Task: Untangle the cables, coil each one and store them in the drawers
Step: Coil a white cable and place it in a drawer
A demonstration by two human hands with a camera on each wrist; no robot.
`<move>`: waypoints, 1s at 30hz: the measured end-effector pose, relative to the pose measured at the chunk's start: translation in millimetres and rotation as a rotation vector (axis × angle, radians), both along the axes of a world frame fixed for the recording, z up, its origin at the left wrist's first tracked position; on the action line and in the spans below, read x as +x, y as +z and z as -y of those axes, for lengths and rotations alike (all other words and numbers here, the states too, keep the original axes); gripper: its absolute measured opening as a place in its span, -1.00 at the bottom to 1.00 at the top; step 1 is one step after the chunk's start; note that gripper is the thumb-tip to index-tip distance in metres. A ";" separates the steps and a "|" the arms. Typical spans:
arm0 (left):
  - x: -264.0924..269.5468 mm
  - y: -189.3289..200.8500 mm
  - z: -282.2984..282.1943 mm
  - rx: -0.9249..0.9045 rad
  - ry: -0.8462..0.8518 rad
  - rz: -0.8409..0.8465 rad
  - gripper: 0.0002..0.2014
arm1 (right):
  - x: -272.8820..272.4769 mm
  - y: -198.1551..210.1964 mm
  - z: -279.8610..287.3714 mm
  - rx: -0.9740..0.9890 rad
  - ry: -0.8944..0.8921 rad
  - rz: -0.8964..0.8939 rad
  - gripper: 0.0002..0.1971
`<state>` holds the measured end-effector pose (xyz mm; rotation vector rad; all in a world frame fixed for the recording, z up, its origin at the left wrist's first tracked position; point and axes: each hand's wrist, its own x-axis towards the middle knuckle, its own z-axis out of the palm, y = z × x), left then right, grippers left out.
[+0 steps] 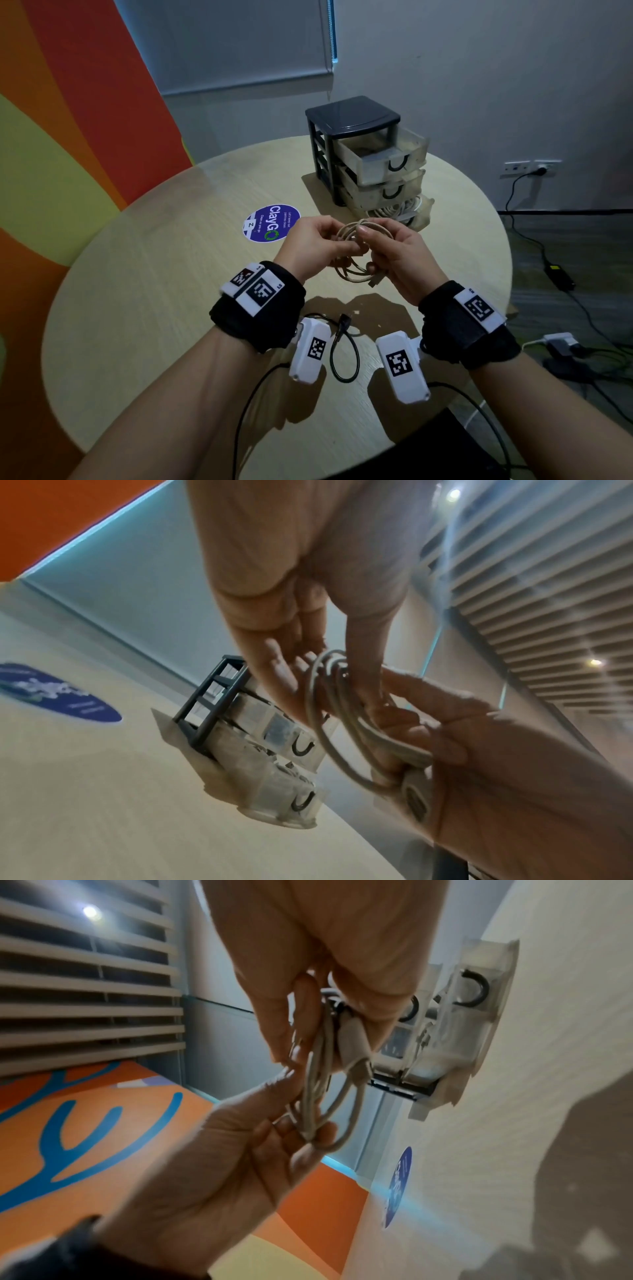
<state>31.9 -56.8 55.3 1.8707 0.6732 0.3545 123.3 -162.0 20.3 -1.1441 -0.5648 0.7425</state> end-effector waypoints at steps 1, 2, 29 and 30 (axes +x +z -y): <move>-0.4 0.8 0.3 0.014 -0.012 -0.006 -0.77 | 0.7 0.3 0.5 -0.015 -0.002 0.019 -0.94; -0.5 1.5 0.8 0.039 -0.021 -0.009 -0.80 | 1.5 0.0 0.6 -0.032 -0.004 0.037 -0.94; -10.4 -2.3 -20.2 -0.388 -0.363 -0.044 -0.78 | 8.5 -3.6 3.1 0.006 0.047 0.035 -0.88; -11.2 -3.4 -20.7 -0.408 -0.381 -0.031 -0.78 | 8.0 -2.9 2.8 0.005 0.056 0.031 -0.88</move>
